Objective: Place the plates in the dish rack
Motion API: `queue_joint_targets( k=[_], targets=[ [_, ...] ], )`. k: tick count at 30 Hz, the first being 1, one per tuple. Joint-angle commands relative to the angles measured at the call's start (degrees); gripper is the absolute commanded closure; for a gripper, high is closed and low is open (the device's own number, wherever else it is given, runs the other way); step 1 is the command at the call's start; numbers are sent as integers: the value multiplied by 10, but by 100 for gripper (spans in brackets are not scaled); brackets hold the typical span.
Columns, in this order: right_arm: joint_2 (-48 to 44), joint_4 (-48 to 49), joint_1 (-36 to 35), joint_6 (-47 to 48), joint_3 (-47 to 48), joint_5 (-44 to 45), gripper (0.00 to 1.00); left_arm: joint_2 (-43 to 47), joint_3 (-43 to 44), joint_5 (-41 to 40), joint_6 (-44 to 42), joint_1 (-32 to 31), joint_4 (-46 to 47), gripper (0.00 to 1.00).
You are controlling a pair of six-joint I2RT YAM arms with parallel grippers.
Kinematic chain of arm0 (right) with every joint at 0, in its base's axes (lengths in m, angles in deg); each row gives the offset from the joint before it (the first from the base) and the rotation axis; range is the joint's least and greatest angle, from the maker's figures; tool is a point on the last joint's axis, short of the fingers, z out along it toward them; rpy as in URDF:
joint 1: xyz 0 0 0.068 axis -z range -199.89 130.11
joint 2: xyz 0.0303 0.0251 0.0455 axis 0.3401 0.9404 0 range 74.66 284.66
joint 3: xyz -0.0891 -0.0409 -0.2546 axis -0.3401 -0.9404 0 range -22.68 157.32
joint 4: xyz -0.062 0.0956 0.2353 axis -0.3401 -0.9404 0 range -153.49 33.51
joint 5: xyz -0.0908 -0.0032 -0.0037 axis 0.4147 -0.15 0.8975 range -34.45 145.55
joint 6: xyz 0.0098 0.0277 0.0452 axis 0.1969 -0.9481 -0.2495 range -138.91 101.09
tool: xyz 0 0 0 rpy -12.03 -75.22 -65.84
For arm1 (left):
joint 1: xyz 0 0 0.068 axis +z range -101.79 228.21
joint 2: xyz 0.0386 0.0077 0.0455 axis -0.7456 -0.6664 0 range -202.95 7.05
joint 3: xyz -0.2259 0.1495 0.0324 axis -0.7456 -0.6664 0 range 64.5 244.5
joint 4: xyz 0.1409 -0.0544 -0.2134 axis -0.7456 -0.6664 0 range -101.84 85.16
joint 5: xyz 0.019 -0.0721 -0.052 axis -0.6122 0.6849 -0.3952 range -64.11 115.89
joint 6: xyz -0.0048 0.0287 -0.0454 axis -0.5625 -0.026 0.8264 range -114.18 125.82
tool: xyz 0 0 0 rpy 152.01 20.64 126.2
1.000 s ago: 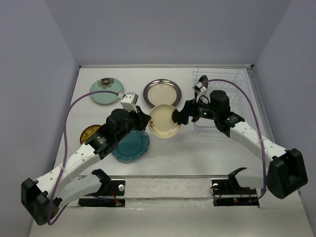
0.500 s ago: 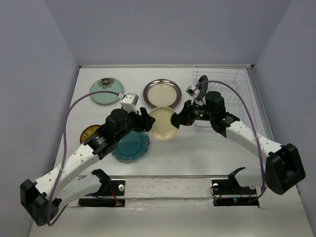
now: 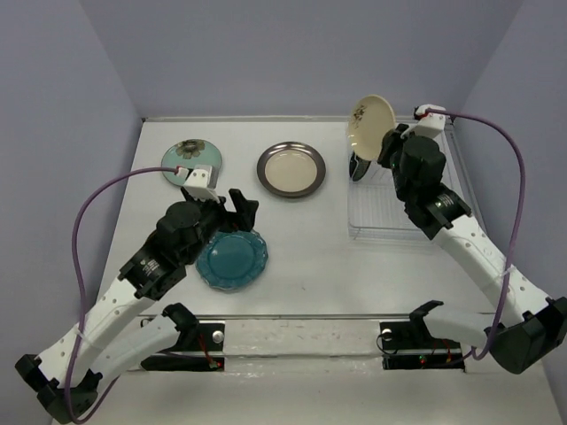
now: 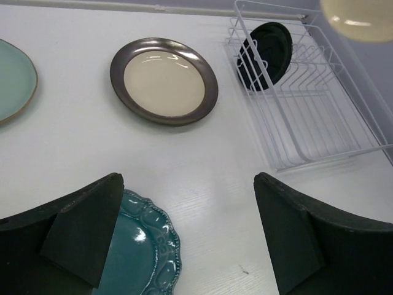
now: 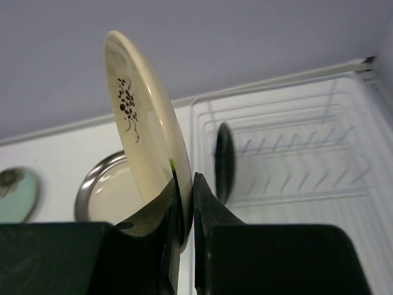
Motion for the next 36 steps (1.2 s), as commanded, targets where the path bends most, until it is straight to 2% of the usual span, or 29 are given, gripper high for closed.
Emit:
queue_joint_targets(
  k=[1, 6, 14, 22, 36],
  targets=[
    [31, 6, 19, 94, 58, 269, 93, -1, -13, -30, -33, -2, -12, 1],
    [82, 12, 44, 114, 87, 266, 93, -2, -15, -25, -34, -2, -15, 1],
    [227, 8, 50, 136, 141, 253, 93, 18, -19, -13, -36, -2, -10, 1],
    [284, 1, 61, 124, 151, 250, 93, 20, -21, -5, -38, -1, -7, 1],
    [350, -30, 66, 52, 148, 207, 93, 16, -23, 1, -38, 5, -5, 1]
  ],
)
